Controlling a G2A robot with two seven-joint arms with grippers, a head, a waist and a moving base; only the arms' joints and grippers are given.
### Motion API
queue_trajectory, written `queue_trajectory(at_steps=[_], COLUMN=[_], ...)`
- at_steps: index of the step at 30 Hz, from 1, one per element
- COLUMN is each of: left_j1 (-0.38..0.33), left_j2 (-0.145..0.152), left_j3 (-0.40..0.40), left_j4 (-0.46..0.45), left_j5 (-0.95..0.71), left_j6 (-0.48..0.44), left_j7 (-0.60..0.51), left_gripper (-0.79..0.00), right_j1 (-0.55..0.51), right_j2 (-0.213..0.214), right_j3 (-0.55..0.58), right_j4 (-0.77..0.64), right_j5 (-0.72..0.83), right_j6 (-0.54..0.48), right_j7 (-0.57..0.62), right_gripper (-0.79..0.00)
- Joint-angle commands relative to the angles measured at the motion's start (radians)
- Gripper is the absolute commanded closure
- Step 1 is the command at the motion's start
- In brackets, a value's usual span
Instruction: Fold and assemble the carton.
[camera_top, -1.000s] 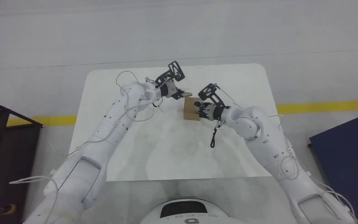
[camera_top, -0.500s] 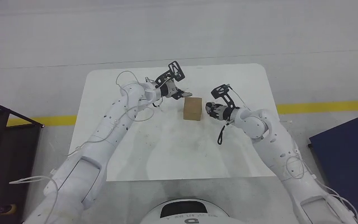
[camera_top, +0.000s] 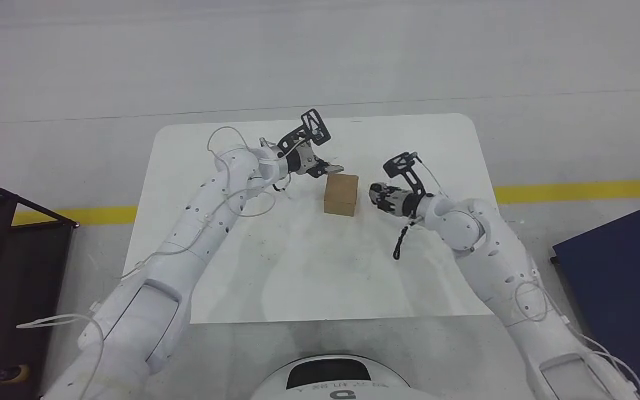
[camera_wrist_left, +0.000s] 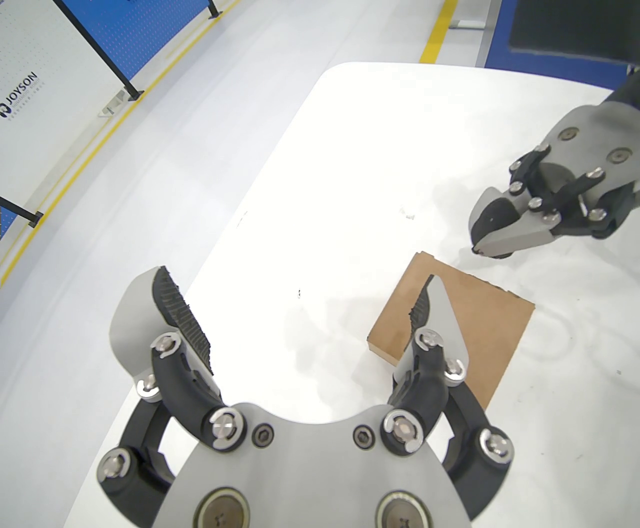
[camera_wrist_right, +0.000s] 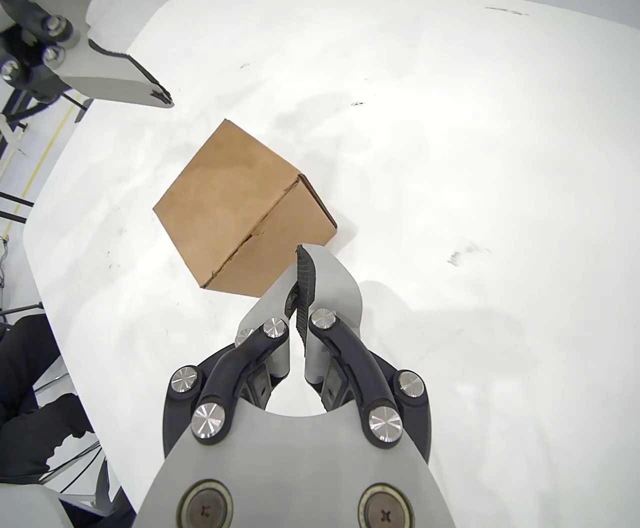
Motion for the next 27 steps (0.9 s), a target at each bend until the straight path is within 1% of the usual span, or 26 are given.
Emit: queue_trajectory(at_steps=[1,2,4,5,6,7,9,10,12,13,16,18,19,22,27], left_j1=[0.000,0.000,0.000,0.000,0.000,0.000,0.000,0.000,0.000,0.000,0.000,0.000,0.000,0.000,0.000], left_j2=[0.000,0.000,0.000,0.000,0.000,0.000,0.000,0.000,0.000,0.000,0.000,0.000,0.000,0.000,0.000], left_j3=[0.000,0.000,0.000,0.000,0.000,0.000,0.000,0.000,0.000,0.000,0.000,0.000,0.000,0.000,0.000], left_j4=[0.000,0.000,0.000,0.000,0.000,0.000,0.000,0.000,0.000,0.000,0.000,0.000,0.000,0.000,0.000], left_j5=[0.000,0.000,0.000,0.000,0.000,0.000,0.000,0.000,0.000,0.000,0.000,0.000,0.000,0.000,0.000], left_j6=[0.000,0.000,0.000,0.000,0.000,0.000,0.000,0.000,0.000,0.000,0.000,0.000,0.000,0.000,0.000], left_j7=[0.000,0.000,0.000,0.000,0.000,0.000,0.000,0.000,0.000,0.000,0.000,0.000,0.000,0.000,0.000], left_gripper=[-0.785,-0.785,-0.785,-0.785,-0.785,-0.785,-0.784,-0.785,-0.784,-0.785,-0.784,-0.785,-0.785,-0.784,-0.785], right_j1=[-0.034,-0.052,-0.080,-0.080,-0.079,-0.082,-0.081,-0.081,-0.080,-0.080,-0.080,-0.080,-0.080,-0.080,-0.080], right_j2=[0.009,0.014,0.023,0.023,0.022,0.023,0.023,0.023,0.023,0.023,0.023,0.023,0.023,0.023,0.023], right_j3=[0.047,0.073,0.112,0.112,0.108,0.115,0.113,0.112,0.112,0.112,0.112,0.112,0.112,0.112,0.112], right_j4=[-0.024,-0.035,-0.053,-0.053,-0.052,-0.054,-0.053,-0.053,-0.053,-0.053,-0.053,-0.053,-0.053,-0.053,-0.053], right_j5=[0.043,0.060,0.084,0.084,0.082,0.085,0.084,0.084,0.083,0.083,0.083,0.083,0.083,0.083,0.083], right_j6=[-0.049,-0.076,-0.125,-0.125,-0.123,-0.132,-0.127,-0.125,-0.125,-0.125,-0.125,-0.125,-0.125,-0.125,-0.125], right_j7=[-0.013,-0.021,-0.034,-0.034,-0.033,-0.035,-0.034,-0.034,-0.034,-0.034,-0.034,-0.034,-0.034,-0.034,-0.034], right_gripper=[-0.006,-0.280,-0.785,-0.785,-0.030,-0.103,-0.226,-0.307,-0.417,-0.484,-0.618,-0.692,-0.726,-0.775,-0.785])
